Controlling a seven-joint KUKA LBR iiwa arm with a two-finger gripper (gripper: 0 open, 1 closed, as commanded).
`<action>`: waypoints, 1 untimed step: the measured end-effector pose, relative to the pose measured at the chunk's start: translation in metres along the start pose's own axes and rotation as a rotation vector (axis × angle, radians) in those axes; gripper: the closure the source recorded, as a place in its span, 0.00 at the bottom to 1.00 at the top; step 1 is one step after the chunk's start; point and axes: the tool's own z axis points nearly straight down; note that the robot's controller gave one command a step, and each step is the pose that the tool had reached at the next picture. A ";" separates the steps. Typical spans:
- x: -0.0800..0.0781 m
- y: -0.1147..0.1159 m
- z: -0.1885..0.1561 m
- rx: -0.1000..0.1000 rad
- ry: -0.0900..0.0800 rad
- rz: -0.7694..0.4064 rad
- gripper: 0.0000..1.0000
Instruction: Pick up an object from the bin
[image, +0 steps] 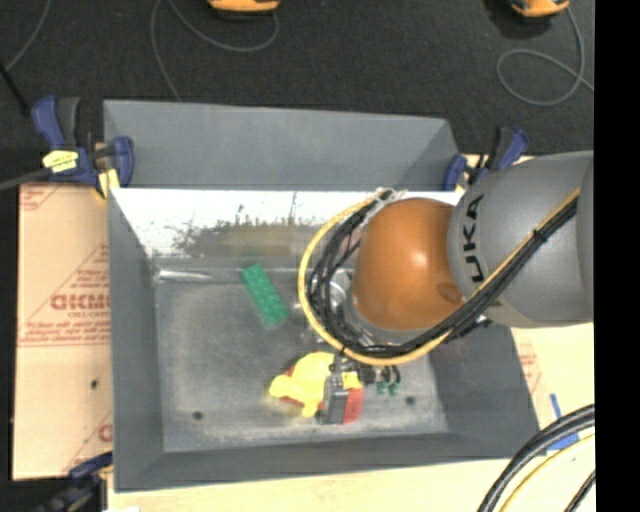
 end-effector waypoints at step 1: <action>-0.002 0.000 -0.004 -0.001 -0.008 0.002 0.00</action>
Offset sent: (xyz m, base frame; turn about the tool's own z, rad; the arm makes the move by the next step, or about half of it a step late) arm 0.0025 -0.0117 -0.0656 -0.1845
